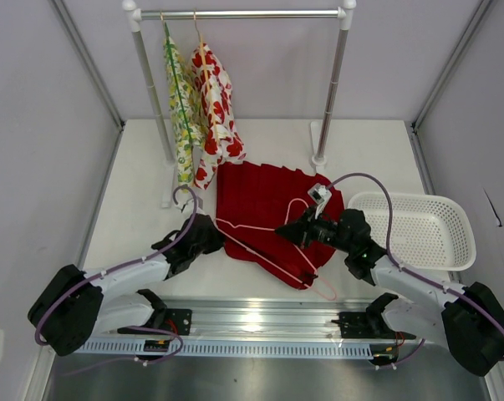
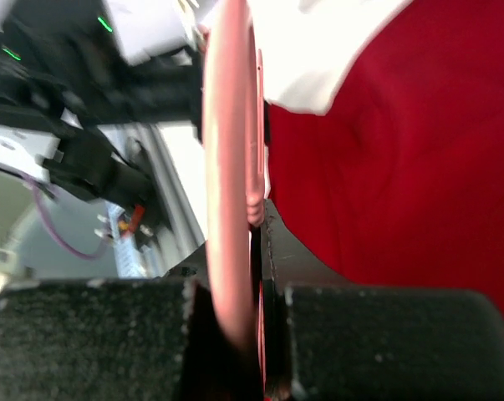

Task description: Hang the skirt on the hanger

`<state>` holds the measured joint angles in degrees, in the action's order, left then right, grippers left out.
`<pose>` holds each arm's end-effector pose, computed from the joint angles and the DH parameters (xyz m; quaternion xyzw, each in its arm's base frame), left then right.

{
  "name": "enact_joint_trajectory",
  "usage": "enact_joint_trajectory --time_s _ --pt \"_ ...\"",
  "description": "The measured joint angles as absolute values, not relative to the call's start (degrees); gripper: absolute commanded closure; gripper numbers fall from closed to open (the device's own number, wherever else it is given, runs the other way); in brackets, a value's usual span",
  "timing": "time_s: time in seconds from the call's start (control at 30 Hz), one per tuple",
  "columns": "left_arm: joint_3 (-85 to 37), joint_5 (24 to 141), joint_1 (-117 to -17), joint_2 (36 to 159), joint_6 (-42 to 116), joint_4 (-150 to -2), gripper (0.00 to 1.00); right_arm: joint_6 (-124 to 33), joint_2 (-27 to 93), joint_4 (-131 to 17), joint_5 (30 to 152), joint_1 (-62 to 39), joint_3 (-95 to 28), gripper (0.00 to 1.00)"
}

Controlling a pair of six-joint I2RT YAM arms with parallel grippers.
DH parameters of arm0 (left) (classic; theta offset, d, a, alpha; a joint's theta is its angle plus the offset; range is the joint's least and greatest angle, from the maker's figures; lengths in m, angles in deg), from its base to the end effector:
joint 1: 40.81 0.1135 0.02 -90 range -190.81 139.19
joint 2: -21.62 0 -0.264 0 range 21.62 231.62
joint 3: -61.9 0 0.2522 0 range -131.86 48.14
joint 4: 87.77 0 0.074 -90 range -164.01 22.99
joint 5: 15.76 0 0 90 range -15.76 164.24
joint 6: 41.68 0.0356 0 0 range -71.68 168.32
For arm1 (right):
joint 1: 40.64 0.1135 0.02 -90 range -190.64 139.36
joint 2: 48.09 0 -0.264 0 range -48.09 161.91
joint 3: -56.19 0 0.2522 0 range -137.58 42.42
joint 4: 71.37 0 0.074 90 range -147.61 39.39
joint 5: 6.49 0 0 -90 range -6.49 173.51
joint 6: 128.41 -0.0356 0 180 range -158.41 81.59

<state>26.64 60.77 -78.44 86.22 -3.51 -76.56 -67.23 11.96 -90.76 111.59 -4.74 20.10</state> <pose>0.1707 -0.1211 0.1578 -0.1602 0.8891 -0.2166 0.3701 0.1714 0.1448 0.2314 -0.2083 0.7013 0.5028 0.4605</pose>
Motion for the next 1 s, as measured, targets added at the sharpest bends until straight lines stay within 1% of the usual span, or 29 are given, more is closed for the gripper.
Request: enact_joint_trajectory --time_s 0.1,0.23,0.4,0.53,0.57,0.6,0.67,0.73,0.77,0.83,0.9,1.0 --pt "25.81 61.18 -78.44 86.22 -2.72 -76.16 1.0 -64.56 11.96 -87.43 109.62 -3.43 20.1 1.0" --pt "25.83 61.42 -78.26 86.48 -1.89 -75.46 1.0 -62.25 12.29 -86.54 107.45 -1.39 20.1 1.0" --pt "25.9 61.47 -77.98 87.05 -0.43 -74.77 1.0 -59.8 15.7 -86.47 104.22 1.32 19.38 1.0" --pt "26.31 61.44 -77.76 87.11 0.82 -74.66 1.0 -59.1 18.15 -87.11 102.71 2.74 18.5 0.89" --pt "26.42 61.44 -77.74 87.14 0.97 -74.63 1.0 -59.05 18.61 -87.32 102.41 2.98 18.26 0.88" --pt "26.44 61.44 -77.74 87.25 1.19 -74.66 1.0 -59.01 19.09 -87.5 102.19 3.2 18.06 0.82" --pt "26.44 61.47 -77.74 87.55 1.74 -75.11 1.0 -58.86 20.09 -87.24 101.95 3.44 17.61 0.77" --pt "26.44 61.55 -77.74 87.62 2.04 -76.51 1.0 -58.66 21.73 -85.99 101.77 3.98 17.56 0.68" --pt "26.44 61.55 -77.78 87.66 2.24 -76.86 1.0 -58.55 22.5 -85.2 101.51 4.31 17.56 0.67" --pt "26.44 61.58 -77.89 87.9 2.39 -77.5 1.0 -58.27 23.7 -84.4 100.74 4.95 17.56 0.61" --pt "26.44 61.58 -78.09 88.25 2.41 -78.07 1.0 -58.22 24.31 -84.31 99.74 5.56 17.56 0.59" --pt "26.44 61.55 -78.26 88.6 2.48 -78.46 1.0 -58.49 24.57 -84.53 98.14 6.26 17.56 0.48"
